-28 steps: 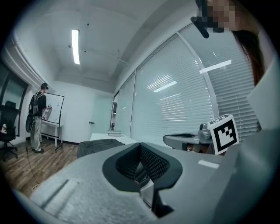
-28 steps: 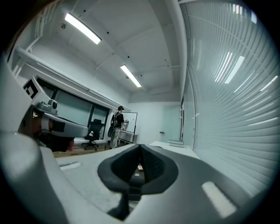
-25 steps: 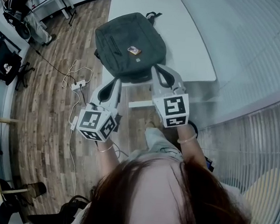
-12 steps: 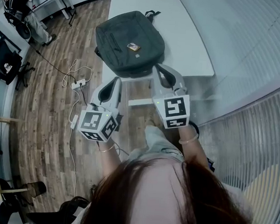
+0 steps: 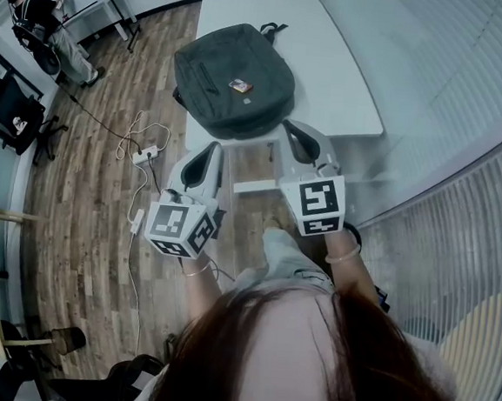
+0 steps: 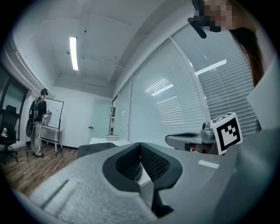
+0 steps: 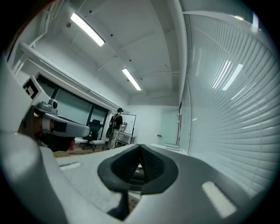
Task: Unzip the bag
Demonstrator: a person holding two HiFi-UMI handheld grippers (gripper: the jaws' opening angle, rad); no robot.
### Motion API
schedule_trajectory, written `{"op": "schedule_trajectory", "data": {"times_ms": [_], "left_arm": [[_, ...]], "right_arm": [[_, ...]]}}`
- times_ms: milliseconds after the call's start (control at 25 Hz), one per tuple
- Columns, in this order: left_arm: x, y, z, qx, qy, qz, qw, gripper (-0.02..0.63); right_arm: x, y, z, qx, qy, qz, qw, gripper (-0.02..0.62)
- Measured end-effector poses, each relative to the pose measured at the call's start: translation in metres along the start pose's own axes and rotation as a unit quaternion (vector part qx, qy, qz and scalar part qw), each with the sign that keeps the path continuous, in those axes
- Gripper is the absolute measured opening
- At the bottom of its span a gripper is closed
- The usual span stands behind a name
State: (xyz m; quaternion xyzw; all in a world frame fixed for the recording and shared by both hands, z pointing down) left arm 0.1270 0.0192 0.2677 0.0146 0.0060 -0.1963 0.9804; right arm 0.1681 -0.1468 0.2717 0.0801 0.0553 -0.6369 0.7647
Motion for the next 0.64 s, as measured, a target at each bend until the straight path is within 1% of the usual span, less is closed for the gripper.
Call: {"op": "schedule_trajectory", "data": {"times_ms": [200, 480, 640], "left_arm": [[0.003, 0.007, -0.002, 0.01, 0.0, -0.008, 0.9999, 0.011], [0.01, 0.007, 0.0, 0.015, -0.006, -0.012, 0.9998, 0.011], [0.008, 0.003, 0.006, 0.01, -0.003, -0.01, 0.9999, 0.011]], "right_arm": [[0.0, 0.006, -0.001, 0.007, 0.002, -0.002, 1.0, 0.003], [0.004, 0.012, 0.008, 0.004, 0.008, -0.008, 1.0, 0.003], [0.003, 0.01, 0.011, 0.003, 0.012, -0.009, 1.0, 0.003]]}}
Point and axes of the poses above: the fingertips, and each gripper's own axes: y backward along the fingers, x to its right, z out of its underside, the point moved 5 cm from there along y, backward along the fingers, and after that the axes turned 13 degrees about z, right-handed, at the moved point
